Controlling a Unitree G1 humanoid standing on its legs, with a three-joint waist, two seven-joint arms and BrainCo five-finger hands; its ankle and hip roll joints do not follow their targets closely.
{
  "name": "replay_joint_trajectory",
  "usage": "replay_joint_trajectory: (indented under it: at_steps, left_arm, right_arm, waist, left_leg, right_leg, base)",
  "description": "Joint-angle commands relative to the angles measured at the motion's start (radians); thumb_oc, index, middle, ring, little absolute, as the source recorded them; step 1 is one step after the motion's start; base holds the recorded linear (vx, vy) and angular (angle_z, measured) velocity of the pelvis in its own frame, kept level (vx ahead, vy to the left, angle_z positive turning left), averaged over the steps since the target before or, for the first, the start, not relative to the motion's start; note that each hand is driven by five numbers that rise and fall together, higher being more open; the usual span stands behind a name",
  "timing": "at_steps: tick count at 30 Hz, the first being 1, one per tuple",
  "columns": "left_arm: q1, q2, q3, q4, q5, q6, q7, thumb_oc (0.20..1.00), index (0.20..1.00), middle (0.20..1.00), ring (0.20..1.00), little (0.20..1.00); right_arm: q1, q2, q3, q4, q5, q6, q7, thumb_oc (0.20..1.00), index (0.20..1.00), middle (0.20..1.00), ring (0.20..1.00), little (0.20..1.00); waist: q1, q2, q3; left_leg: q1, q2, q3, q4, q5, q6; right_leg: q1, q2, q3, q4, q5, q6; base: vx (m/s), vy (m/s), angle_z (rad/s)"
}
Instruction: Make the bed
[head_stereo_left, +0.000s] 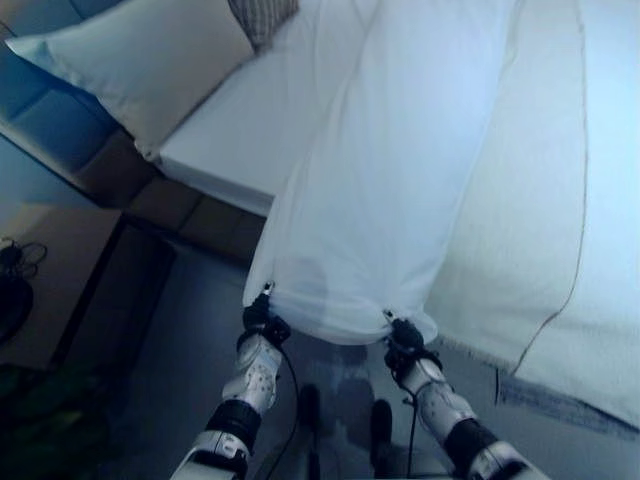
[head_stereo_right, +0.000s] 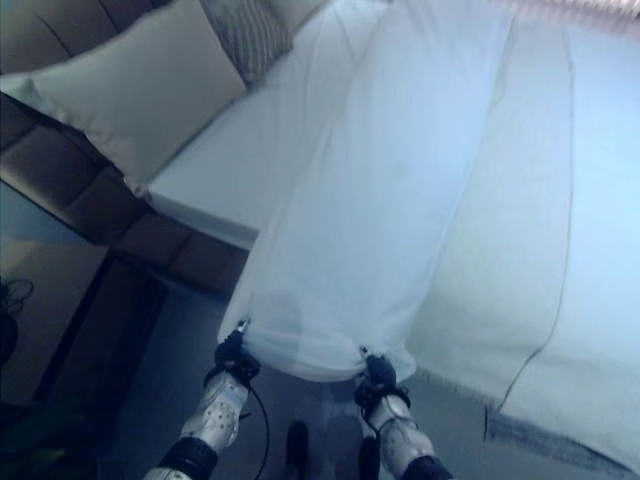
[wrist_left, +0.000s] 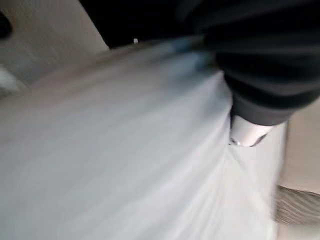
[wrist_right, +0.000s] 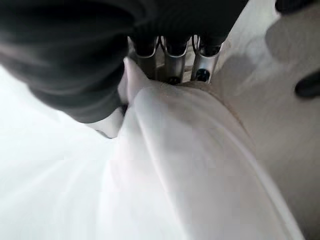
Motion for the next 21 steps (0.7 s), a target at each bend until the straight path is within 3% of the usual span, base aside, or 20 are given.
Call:
replay_joint_trajectory:
  at_steps: [1, 2, 3, 7, 12, 16, 21]
  left_arm:
    - [0.102, 0.141, 0.049, 0.085, 0.007, -0.045, 0.108, 0.200, 0.200, 0.200, 0.200, 0.200]
    - [0.074, 0.143, 0.038, 0.088, 0.016, -0.054, 0.124, 0.558, 0.558, 0.558, 0.558, 0.558]
    - [0.016, 0.139, 0.025, 0.133, 0.014, -0.049, 0.136, 1.000, 1.000, 1.000, 1.000, 1.000]
    - [-0.093, 0.145, -0.008, 0.239, 0.054, -0.012, 0.148, 1.000, 1.000, 1.000, 1.000, 1.000]
    - [-0.105, 0.161, -0.022, 0.307, 0.121, 0.014, 0.144, 1.000, 1.000, 1.000, 1.000, 1.000]
    - [-0.040, 0.162, -0.023, 0.343, 0.190, 0.029, 0.113, 1.000, 1.000, 1.000, 1.000, 1.000]
    - [0.074, 0.146, -0.002, 0.390, 0.242, 0.057, 0.051, 1.000, 1.000, 1.000, 1.000, 1.000]
  right_arm:
    - [0.037, 0.002, 0.021, 0.021, -0.077, 0.012, -0.060, 0.332, 0.332, 0.332, 0.332, 0.332]
    - [0.000, 0.003, 0.016, 0.059, -0.094, 0.014, -0.076, 1.000, 1.000, 1.000, 1.000, 1.000]
    - [-0.051, 0.007, 0.000, 0.090, -0.082, 0.001, -0.109, 1.000, 1.000, 1.000, 1.000, 1.000]
    - [-0.140, 0.006, -0.027, 0.200, -0.083, 0.000, -0.138, 1.000, 1.000, 1.000, 1.000, 1.000]
    - [-0.143, -0.010, -0.030, 0.290, -0.137, 0.025, -0.124, 1.000, 1.000, 1.000, 1.000, 1.000]
    - [-0.054, -0.064, -0.069, 0.374, -0.247, 0.066, -0.087, 1.000, 1.000, 1.000, 1.000, 1.000]
    - [0.077, -0.118, -0.184, 0.434, -0.270, 0.077, -0.063, 1.000, 1.000, 1.000, 1.000, 1.000]
  waist:
    - [0.061, -0.052, 0.036]
    - [0.062, -0.048, 0.056]
    - [0.057, -0.041, 0.087]
    - [0.045, -0.023, 0.125]
    - [0.039, -0.014, 0.133]
    - [0.024, -0.011, 0.115]
    - [0.001, -0.010, 0.052]
  left_leg:
    - [-0.065, -0.049, 0.020, 0.032, -0.029, -0.032]
    - [-0.101, -0.051, 0.020, 0.047, -0.028, -0.033]
    - [-0.161, -0.056, 0.023, 0.072, -0.025, -0.039]
    - [-0.240, -0.068, 0.028, 0.101, -0.020, -0.044]
    - [-0.238, -0.071, 0.039, 0.093, -0.015, -0.045]
    - [-0.192, -0.071, 0.057, 0.077, -0.023, -0.046]
    - [-0.087, -0.060, 0.058, 0.043, -0.032, -0.048]
  right_leg:
    - [-0.076, -0.075, 0.067, -0.012, 0.075, 0.093]
    - [-0.104, -0.078, 0.068, -0.008, 0.081, 0.094]
    - [-0.155, -0.085, 0.067, 0.001, 0.086, 0.095]
    - [-0.233, -0.092, 0.064, 0.033, 0.086, 0.093]
    - [-0.244, -0.093, 0.071, 0.035, 0.091, 0.095]
    - [-0.209, -0.091, 0.071, 0.009, 0.099, 0.101]
    - [-0.118, -0.082, 0.054, -0.009, 0.078, 0.099]
  base:
    - [-0.04, 0.035, 0.01]
    - [-0.07, 0.040, 0.00]
    - [-0.09, 0.047, 0.06]
    - [-0.02, 0.032, 0.14]
    - [0.03, 0.009, 0.06]
    - [0.05, -0.028, -0.03]
    - [0.08, -0.081, -0.11]
